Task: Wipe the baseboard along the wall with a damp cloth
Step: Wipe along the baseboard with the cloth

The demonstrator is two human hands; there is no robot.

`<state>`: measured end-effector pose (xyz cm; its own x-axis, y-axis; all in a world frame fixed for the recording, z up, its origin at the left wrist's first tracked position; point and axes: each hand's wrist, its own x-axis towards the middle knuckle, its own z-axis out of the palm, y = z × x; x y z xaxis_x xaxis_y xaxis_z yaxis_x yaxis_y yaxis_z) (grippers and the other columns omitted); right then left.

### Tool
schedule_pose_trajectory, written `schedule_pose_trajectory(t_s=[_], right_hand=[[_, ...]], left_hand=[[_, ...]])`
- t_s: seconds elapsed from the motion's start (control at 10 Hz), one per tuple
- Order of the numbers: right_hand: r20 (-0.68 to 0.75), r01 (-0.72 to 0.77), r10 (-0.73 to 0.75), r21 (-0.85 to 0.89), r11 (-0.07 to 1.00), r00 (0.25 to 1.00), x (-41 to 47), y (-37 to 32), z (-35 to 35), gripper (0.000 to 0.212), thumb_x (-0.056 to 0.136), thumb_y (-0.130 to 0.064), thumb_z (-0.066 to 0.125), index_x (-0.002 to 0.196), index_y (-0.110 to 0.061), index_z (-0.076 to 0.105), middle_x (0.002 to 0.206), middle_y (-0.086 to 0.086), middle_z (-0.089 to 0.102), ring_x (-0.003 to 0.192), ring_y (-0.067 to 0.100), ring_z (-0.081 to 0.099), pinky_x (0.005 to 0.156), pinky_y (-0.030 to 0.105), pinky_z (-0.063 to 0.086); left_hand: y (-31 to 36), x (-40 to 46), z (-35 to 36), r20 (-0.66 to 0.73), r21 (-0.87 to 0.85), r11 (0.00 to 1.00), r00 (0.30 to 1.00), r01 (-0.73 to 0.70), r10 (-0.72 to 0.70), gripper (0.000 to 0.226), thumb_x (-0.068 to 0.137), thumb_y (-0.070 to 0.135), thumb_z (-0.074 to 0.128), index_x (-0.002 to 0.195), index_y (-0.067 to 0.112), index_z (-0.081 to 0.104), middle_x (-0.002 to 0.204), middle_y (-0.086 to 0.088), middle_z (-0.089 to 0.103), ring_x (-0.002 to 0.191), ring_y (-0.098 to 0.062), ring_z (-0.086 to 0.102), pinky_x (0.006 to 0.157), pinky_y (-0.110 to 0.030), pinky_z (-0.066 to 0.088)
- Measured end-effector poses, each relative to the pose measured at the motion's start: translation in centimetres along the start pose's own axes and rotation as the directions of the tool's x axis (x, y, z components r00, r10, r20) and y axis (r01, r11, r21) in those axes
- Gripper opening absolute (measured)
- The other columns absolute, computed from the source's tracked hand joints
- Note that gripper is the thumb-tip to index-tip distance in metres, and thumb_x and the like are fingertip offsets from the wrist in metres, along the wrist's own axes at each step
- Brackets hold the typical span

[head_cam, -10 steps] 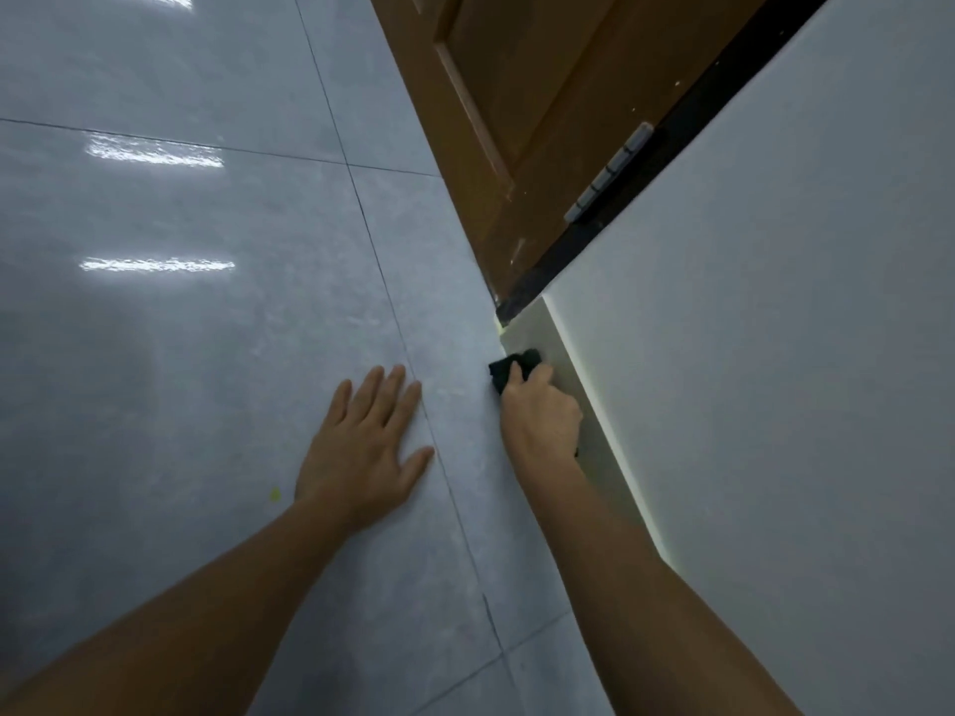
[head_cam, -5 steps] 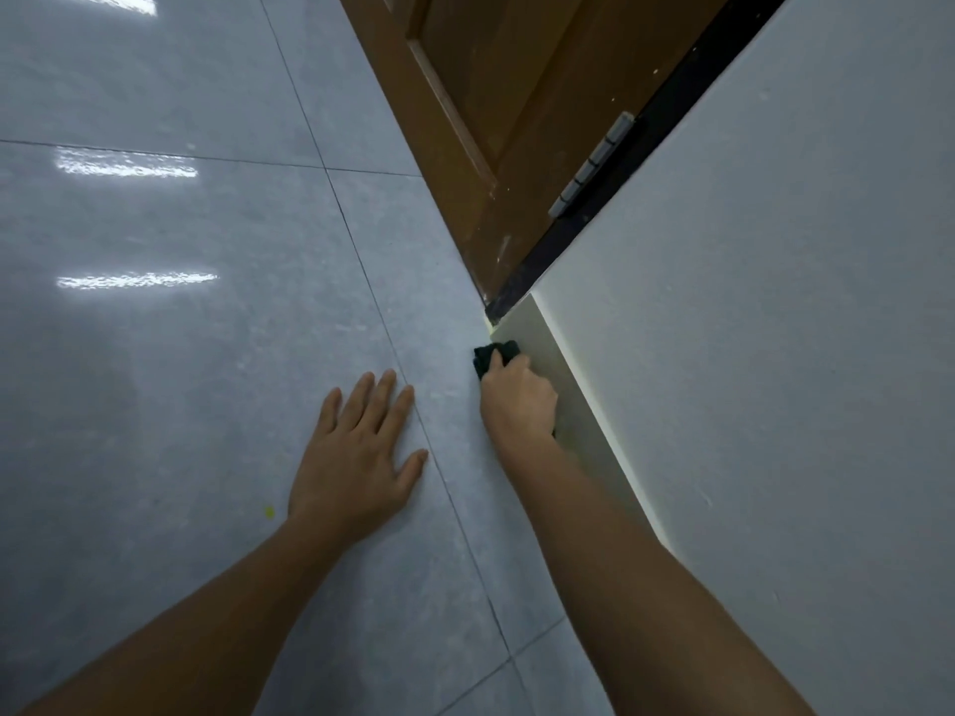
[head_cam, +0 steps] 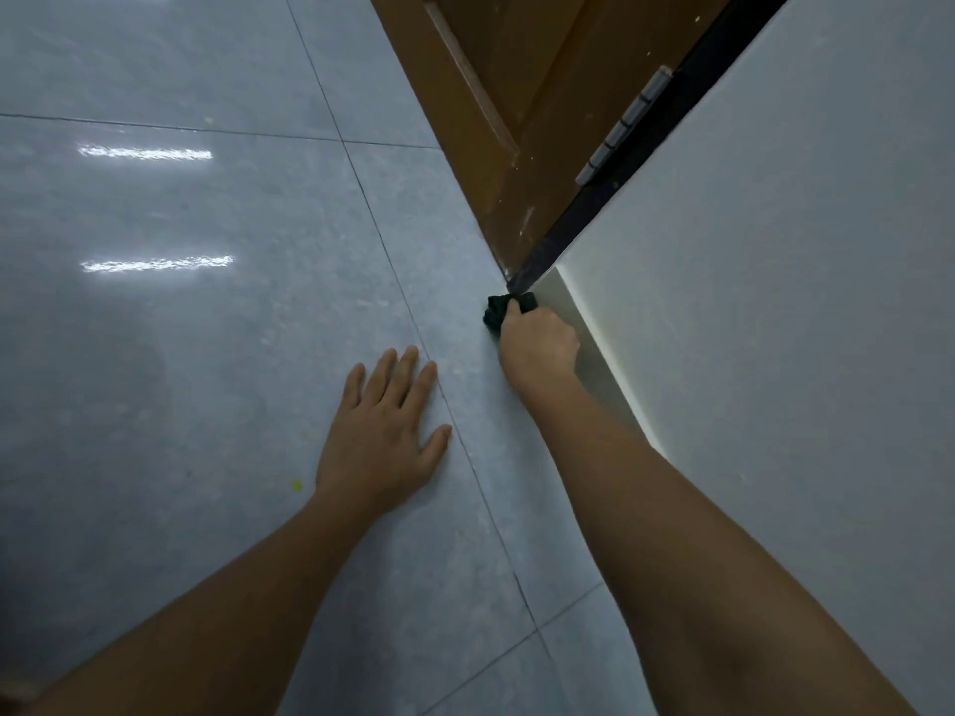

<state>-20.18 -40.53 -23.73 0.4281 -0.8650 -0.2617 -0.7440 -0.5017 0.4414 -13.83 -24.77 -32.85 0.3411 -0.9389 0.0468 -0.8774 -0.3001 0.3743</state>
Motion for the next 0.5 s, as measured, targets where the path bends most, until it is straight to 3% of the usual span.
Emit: schedule_pose_trajectory(t_s=[0.1, 0.2, 0.4, 0.5], right_hand=[[0.091, -0.048, 0.030, 0.203, 0.978, 0.995, -0.5, -0.4, 1.5, 0.058, 0.097, -0.011, 0.034, 0.152, -0.016, 0.016, 0.129, 0.018, 0.053, 0.112, 0.034, 0.055, 0.075, 0.038, 0.045], [0.148, -0.148, 0.094, 0.412, 0.899, 0.985, -3.1, -0.1, 2.7, 0.052, 0.096, -0.013, 0.033, 0.147, -0.010, 0.025, 0.130, 0.021, 0.053, 0.116, 0.039, 0.052, 0.090, 0.043, 0.044], [0.173, -0.219, 0.155, 0.461, 0.860, 0.973, -8.3, 2.1, 4.7, 0.049, 0.099, -0.021, 0.029, 0.148, -0.017, 0.025, 0.125, 0.019, 0.059, 0.112, 0.036, 0.055, 0.089, 0.042, 0.045], [0.134, -0.208, 0.165, 0.447, 0.870, 0.977, -5.6, 0.8, 3.8, 0.045, 0.096, -0.015, 0.036, 0.141, -0.010, 0.037, 0.126, 0.020, 0.059, 0.114, 0.036, 0.055, 0.090, 0.040, 0.045]], left_hand=[[-0.3, 0.1, 0.1, -0.007, 0.009, 1.000, 1.000, -0.003, 0.003, 0.073, 0.089, 0.056, 0.025, 0.149, 0.016, 0.024, 0.157, -0.009, 0.022, 0.146, -0.027, 0.017, 0.117, -0.047, 0.009], [-0.4, -0.1, 0.1, -0.004, -0.003, 1.000, 1.000, -0.005, 0.005, 0.073, 0.088, 0.056, 0.025, 0.149, 0.016, 0.026, 0.157, -0.009, 0.023, 0.146, -0.027, 0.017, 0.117, -0.047, 0.010], [-0.3, 0.0, -0.2, -0.009, -0.014, 1.000, 1.000, -0.003, 0.002, 0.071, 0.088, 0.053, 0.026, 0.146, 0.013, 0.034, 0.154, -0.011, 0.031, 0.143, -0.029, 0.025, 0.116, -0.049, 0.016], [-0.3, 0.0, -0.2, -0.018, -0.010, 1.000, 1.000, -0.004, 0.004, 0.070, 0.088, 0.052, 0.027, 0.146, 0.013, 0.033, 0.155, -0.012, 0.030, 0.143, -0.030, 0.024, 0.116, -0.050, 0.016]])
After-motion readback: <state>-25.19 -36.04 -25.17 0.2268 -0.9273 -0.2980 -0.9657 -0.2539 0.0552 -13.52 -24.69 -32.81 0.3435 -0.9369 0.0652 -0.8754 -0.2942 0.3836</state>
